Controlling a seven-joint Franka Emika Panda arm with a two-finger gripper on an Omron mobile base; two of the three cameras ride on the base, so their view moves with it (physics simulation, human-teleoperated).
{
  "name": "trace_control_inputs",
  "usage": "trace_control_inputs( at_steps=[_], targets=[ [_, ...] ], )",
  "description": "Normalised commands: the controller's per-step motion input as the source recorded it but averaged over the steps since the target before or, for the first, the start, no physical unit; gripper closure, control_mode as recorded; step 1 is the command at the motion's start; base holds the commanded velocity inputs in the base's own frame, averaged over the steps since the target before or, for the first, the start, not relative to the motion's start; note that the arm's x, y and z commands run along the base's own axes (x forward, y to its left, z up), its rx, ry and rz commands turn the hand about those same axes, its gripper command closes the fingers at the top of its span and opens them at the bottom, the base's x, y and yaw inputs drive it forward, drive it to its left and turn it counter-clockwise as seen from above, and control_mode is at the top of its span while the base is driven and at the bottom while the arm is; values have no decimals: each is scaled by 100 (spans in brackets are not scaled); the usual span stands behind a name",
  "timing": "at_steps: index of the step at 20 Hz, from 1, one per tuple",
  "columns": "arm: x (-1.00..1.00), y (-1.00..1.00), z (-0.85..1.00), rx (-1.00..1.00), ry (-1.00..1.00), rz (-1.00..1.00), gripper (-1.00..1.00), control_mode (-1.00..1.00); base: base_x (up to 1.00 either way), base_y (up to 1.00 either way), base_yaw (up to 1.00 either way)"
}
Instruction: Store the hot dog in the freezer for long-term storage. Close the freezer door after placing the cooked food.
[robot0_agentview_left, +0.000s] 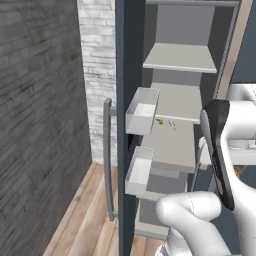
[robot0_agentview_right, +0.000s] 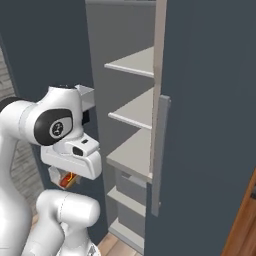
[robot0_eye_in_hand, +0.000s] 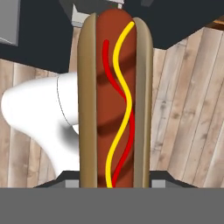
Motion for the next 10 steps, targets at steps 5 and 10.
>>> trace_control_inputs(
  at_steps=[5, 10],
  targets=[
    [0, 0, 0, 0, 0, 0, 100, 100, 47, -1, 8],
    [0, 0, 0, 0, 0, 0, 100, 100, 38, 5, 3]
  ],
)
